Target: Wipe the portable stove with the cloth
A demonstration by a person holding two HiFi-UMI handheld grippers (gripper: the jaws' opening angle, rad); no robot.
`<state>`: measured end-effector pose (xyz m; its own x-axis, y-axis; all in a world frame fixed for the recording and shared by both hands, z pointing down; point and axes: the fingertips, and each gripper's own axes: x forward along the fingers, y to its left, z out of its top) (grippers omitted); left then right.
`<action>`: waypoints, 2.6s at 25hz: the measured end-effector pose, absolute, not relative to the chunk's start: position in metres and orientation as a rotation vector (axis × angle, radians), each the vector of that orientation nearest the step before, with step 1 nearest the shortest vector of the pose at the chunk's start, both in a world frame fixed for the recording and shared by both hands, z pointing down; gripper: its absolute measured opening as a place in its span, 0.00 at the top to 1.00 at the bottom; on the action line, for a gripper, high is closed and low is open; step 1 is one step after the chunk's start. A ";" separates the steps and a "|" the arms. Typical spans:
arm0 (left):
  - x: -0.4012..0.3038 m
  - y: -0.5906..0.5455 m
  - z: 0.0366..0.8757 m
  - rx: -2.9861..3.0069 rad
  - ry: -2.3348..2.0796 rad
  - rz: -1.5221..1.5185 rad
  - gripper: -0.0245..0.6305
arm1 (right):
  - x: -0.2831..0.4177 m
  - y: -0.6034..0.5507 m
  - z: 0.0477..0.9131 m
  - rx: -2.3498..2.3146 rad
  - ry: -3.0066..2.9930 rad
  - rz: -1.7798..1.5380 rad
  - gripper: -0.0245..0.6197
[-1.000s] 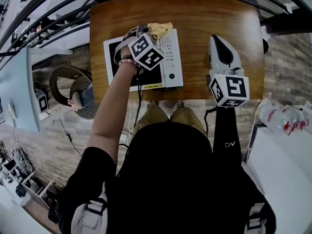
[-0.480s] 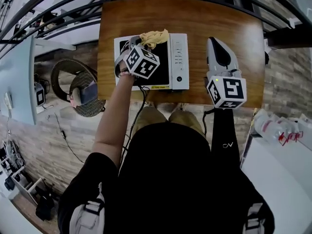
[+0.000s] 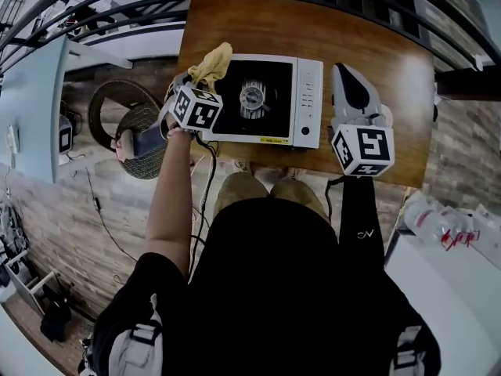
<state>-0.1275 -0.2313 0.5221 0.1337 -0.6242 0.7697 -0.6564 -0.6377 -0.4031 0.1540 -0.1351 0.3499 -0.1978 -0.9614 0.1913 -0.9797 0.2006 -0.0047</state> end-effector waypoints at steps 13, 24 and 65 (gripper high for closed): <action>0.040 -0.156 0.460 2.882 -0.881 1.231 0.86 | 0.144 -0.131 0.339 1.918 -2.276 0.152 0.96; -0.030 -0.140 0.529 2.748 -0.859 1.566 0.86 | 0.139 -0.120 0.346 1.926 -2.226 0.166 0.96; -0.159 -0.086 0.532 2.622 -1.185 1.515 0.86 | 0.091 -0.133 0.341 1.829 -2.382 0.141 0.96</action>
